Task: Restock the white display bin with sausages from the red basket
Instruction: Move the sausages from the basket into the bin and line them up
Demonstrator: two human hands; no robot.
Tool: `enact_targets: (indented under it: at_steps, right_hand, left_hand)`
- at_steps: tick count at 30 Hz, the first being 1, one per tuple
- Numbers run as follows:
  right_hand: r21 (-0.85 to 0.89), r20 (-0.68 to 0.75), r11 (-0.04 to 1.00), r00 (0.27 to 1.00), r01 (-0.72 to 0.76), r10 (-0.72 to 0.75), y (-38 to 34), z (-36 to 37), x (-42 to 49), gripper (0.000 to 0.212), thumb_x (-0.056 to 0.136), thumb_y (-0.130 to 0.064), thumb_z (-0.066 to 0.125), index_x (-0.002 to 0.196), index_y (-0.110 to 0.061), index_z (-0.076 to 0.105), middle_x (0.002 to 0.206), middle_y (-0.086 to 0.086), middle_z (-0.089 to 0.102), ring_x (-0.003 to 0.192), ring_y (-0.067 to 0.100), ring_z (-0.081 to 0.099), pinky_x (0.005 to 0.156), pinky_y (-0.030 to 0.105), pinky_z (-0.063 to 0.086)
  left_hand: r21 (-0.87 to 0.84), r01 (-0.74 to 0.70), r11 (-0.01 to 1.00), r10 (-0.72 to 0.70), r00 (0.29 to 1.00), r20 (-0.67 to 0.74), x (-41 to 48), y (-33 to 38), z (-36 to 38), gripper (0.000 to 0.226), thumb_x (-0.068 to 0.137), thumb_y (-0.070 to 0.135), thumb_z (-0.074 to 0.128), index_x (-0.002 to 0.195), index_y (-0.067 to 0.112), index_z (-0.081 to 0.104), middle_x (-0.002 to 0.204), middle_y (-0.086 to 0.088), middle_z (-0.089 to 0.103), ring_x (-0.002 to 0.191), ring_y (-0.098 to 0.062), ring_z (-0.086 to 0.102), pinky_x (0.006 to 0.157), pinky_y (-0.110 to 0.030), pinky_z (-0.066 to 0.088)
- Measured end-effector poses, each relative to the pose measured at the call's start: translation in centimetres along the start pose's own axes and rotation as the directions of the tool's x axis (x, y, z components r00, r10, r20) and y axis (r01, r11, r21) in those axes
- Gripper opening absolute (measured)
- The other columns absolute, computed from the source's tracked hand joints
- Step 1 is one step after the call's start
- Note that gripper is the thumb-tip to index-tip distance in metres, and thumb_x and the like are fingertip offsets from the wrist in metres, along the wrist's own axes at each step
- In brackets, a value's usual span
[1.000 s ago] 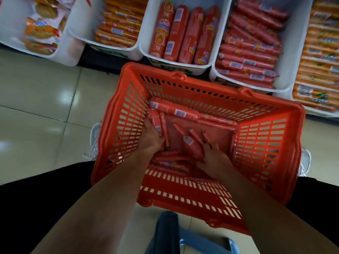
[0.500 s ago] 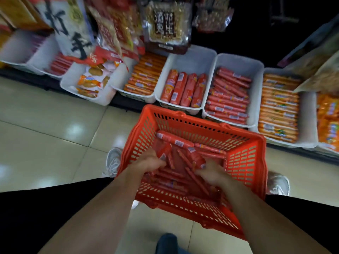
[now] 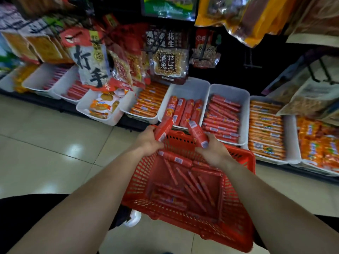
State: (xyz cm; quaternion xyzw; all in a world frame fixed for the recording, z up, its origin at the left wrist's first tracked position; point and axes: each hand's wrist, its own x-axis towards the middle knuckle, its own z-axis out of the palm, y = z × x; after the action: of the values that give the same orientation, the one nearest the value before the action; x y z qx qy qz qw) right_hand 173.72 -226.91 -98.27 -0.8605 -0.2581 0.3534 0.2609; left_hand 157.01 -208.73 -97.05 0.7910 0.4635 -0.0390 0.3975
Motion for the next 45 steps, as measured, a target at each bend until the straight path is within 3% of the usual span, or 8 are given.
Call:
enact_targets:
  at_steps: [11, 17, 21, 23, 28, 35, 42, 45]
  right_hand:
    - [0.174, -0.142, 0.984, 0.989, -0.025, 0.051, 0.4, -1.0, 12.5, 0.065, 0.090, -0.026, 0.066, 0.146, -0.023, 0.032, 0.105, -0.002, 0.061, 0.071, 0.008, 0.058, 0.052, 0.023, 0.038]
    - [0.203, -0.227, 0.979, 0.973, -0.004, 0.051, -1.1, 0.0, 18.1, 0.060, 0.093, -0.026, 0.060, 0.146, -0.019, 0.032, 0.126, 0.009, 0.055, 0.095, 0.025, 0.060, 0.067, 0.028, 0.043]
    - [0.081, -0.286, 0.996, 0.957, -0.027, 0.050, -3.0, 0.9, 18.7, 0.063, 0.089, -0.026, 0.060, 0.146, -0.016, 0.034, 0.139, 0.017, 0.038, 0.121, 0.043, 0.048, 0.101, 0.047, 0.044]
    - [0.056, -0.235, 0.998, 0.971, -0.033, 0.045, -3.5, 1.4, 17.7, 0.065, 0.087, -0.024, 0.060, 0.147, -0.017, 0.035, 0.141, 0.017, 0.038, 0.126, 0.043, 0.044, 0.107, 0.048, 0.040]
    - [0.087, -0.177, 0.996, 0.984, -0.003, 0.018, -2.6, 0.7, 12.9, 0.057, 0.093, -0.026, 0.061, 0.145, -0.013, 0.041, 0.142, 0.015, 0.041, 0.128, 0.036, 0.047, 0.109, 0.046, 0.040]
    - [-0.018, -0.204, 1.000, 0.979, -0.007, 0.003, 1.9, -0.8, 4.3, 0.044, 0.090, -0.021, 0.060, 0.134, -0.014, 0.053, 0.133, 0.013, 0.049, 0.114, 0.034, 0.058, 0.098, 0.043, 0.047]
    - [-0.145, -0.096, 0.988, 0.995, -0.044, 0.031, 8.4, 1.7, 0.6, 0.031, 0.087, -0.018, 0.063, 0.118, -0.013, 0.065, 0.124, 0.013, 0.056, 0.118, 0.031, 0.057, 0.104, 0.036, 0.042]
    - [-0.180, -0.028, 0.980, 0.996, -0.085, 0.081, 11.0, 3.5, 1.1, 0.032, 0.087, -0.018, 0.063, 0.117, -0.012, 0.068, 0.126, 0.017, 0.059, 0.124, 0.033, 0.054, 0.105, 0.031, 0.040]
  left_hand:
    - [-0.024, -0.080, 0.997, 0.078, 0.995, -0.063, 17.4, 5.3, 4.3, 0.057, 0.078, 0.029, 0.079, 0.126, 0.018, 0.051, 0.104, -0.001, 0.063, 0.093, -0.023, 0.061, 0.082, -0.033, 0.048]
    - [-0.015, -0.106, 0.994, 0.105, 0.994, -0.031, 21.4, 4.6, 7.6, 0.057, 0.088, 0.032, 0.071, 0.139, 0.018, 0.050, 0.119, -0.004, 0.067, 0.110, -0.025, 0.063, 0.085, -0.027, 0.042]
    - [-0.126, -0.121, 0.985, 0.122, 0.993, -0.002, 20.7, 3.1, 7.7, 0.054, 0.082, 0.035, 0.072, 0.132, 0.021, 0.059, 0.114, 0.002, 0.069, 0.110, -0.021, 0.065, 0.102, -0.038, 0.050]
    - [-0.157, -0.125, 0.980, 0.124, 0.992, -0.016, 19.7, 2.5, 6.9, 0.043, 0.085, 0.023, 0.075, 0.126, 0.017, 0.063, 0.106, 0.006, 0.065, 0.109, -0.020, 0.064, 0.104, -0.037, 0.048]
    - [-0.159, -0.132, 0.979, 0.129, 0.991, -0.024, 14.9, 1.4, 3.7, 0.036, 0.091, 0.018, 0.071, 0.124, 0.008, 0.063, 0.113, -0.001, 0.065, 0.106, -0.016, 0.061, 0.100, -0.028, 0.047]
    - [0.011, -0.128, 0.992, 0.128, 0.992, -0.007, 5.4, -0.5, 3.4, 0.024, 0.087, 0.019, 0.071, 0.111, 0.016, 0.070, 0.100, 0.003, 0.071, 0.098, -0.012, 0.066, 0.085, -0.016, 0.042]
    - [0.163, -0.085, 0.983, 0.067, 0.991, 0.115, 0.5, -5.2, 7.5, 0.027, 0.085, 0.028, 0.071, 0.110, 0.018, 0.068, 0.105, -0.007, 0.073, 0.102, -0.026, 0.068, 0.090, -0.034, 0.052]
    - [0.260, -0.088, 0.962, 0.042, 0.984, 0.176, 0.8, -6.6, 9.2, 0.047, 0.086, 0.040, 0.065, 0.128, 0.019, 0.058, 0.117, -0.011, 0.069, 0.111, -0.030, 0.065, 0.094, -0.036, 0.051]
